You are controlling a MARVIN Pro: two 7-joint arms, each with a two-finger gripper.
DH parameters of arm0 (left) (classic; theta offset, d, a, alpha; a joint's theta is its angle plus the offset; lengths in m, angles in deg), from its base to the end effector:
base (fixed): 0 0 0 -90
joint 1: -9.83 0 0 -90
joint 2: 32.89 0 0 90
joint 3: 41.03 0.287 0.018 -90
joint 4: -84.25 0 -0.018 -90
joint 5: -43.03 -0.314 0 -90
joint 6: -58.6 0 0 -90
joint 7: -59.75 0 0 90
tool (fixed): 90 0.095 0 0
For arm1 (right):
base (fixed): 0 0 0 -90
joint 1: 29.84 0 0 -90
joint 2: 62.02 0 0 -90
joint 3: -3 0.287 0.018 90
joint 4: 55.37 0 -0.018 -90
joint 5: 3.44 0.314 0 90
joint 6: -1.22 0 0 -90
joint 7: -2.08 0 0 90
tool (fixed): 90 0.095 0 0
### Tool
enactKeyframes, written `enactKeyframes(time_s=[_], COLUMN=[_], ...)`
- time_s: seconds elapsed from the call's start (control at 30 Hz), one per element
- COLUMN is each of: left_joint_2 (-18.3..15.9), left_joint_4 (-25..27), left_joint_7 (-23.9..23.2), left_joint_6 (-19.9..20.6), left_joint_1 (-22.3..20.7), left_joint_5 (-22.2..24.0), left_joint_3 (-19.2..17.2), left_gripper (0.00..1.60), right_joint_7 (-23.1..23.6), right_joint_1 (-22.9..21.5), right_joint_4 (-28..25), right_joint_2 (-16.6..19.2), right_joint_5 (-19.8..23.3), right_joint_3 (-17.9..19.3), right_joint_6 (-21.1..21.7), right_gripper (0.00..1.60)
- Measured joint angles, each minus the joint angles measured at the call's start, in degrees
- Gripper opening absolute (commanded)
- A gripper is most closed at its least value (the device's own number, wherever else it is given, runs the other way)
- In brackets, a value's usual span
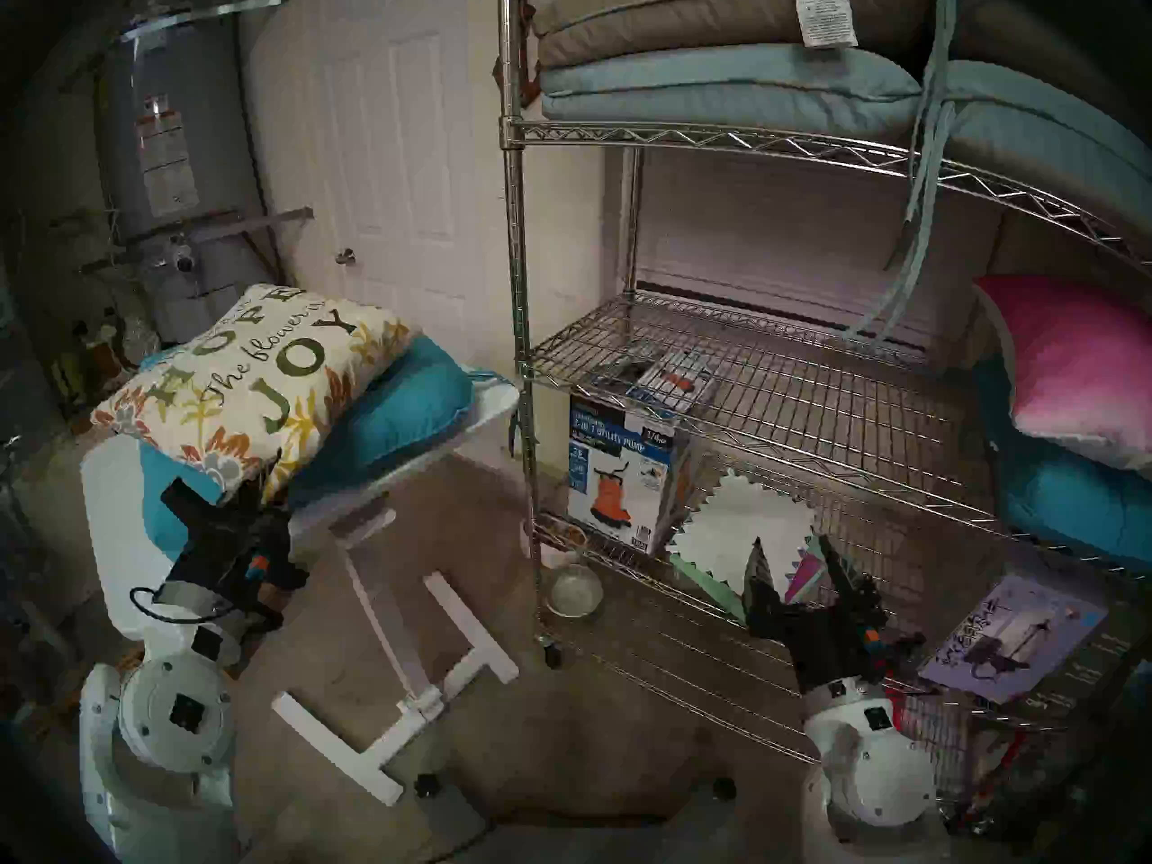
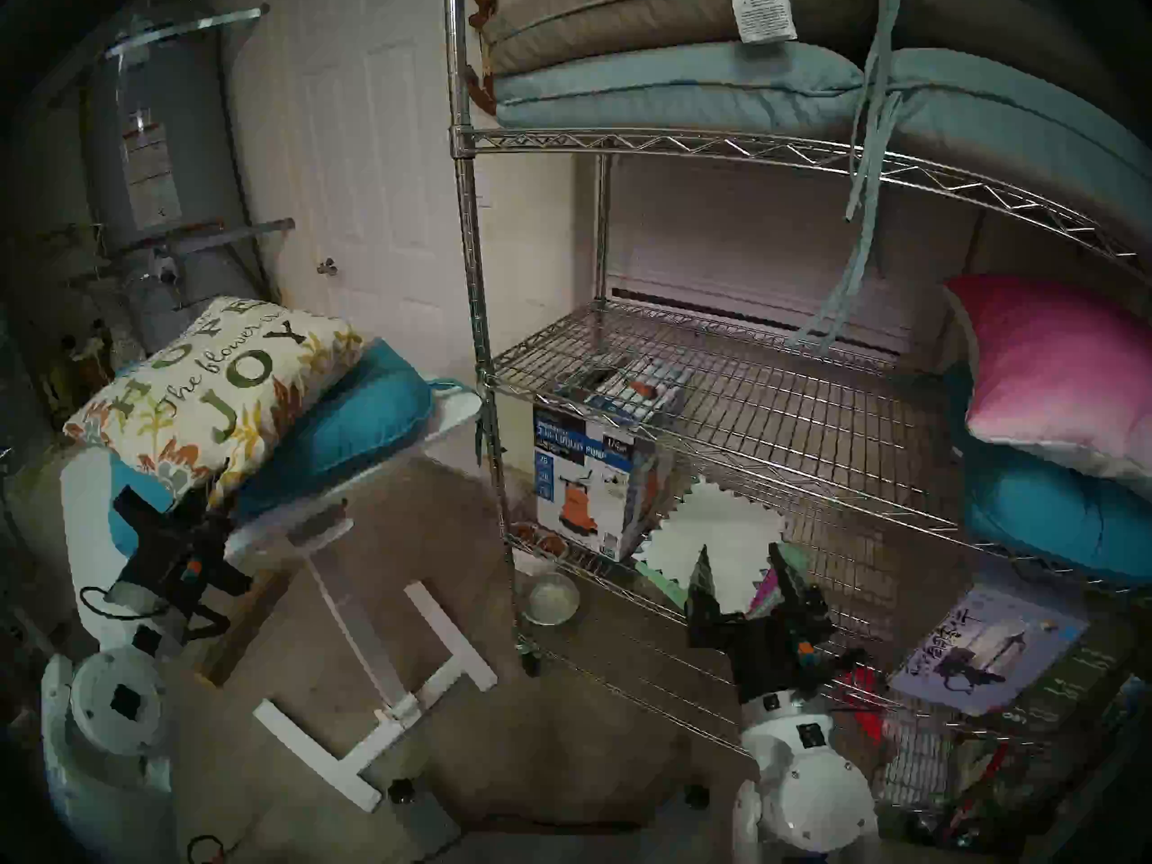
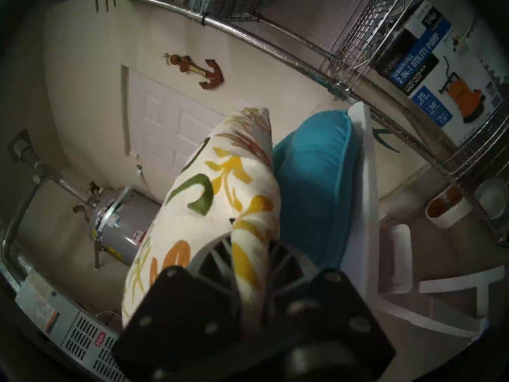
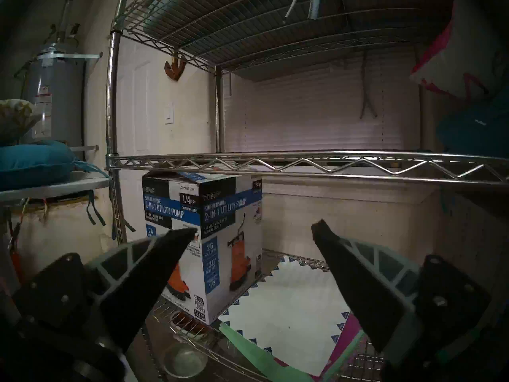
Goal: Put cushion on the shelf
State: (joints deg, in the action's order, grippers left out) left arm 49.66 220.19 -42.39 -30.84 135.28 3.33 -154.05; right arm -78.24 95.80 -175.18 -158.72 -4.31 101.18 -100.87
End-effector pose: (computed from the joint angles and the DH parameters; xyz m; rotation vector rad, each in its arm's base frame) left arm 0.2463 0.1141 -0.1775 -1.5515 0.8114 -1.5587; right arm 0.2477 -0.0264 -0.2857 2.0939 0.0093 2.3090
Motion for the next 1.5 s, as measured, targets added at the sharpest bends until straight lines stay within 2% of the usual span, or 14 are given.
enactKeyframes(time_s=[0.27,0.6,0.87,1.5], left_joint_2=[0.1,0.3,0.4,0.6], left_joint_4=[0.0,0.1,0.1,0.2], left_joint_7=[-0.4,-0.6,-0.6,-0.6], left_joint_6=[0.4,0.5,0.6,0.6], left_joint_1=[-0.2,0.0,0.3,0.8], left_joint_5=[0.2,0.3,0.3,0.3], left_joint_3=[-0.1,-0.1,0.0,-0.1], left_gripper=[0.0,0.0,0.0,0.0], right_joint_7=[-0.1,-2.2,-4.2,-8.1], right_joint_1=[-0.7,-6.0,-10.7,-21.7], right_joint_4=[0.6,5.0,8.3,18.5], right_joint_2=[0.1,1.9,3.4,7.7], right_joint_5=[-0.6,-5.7,-10.3,-25.4], right_joint_3=[-0.2,-2.4,-4.0,-7.5], right_joint_6=[-0.3,-1.9,-4.8,-20.5], right_gripper=[1.6,1.6,1.6,1.6])
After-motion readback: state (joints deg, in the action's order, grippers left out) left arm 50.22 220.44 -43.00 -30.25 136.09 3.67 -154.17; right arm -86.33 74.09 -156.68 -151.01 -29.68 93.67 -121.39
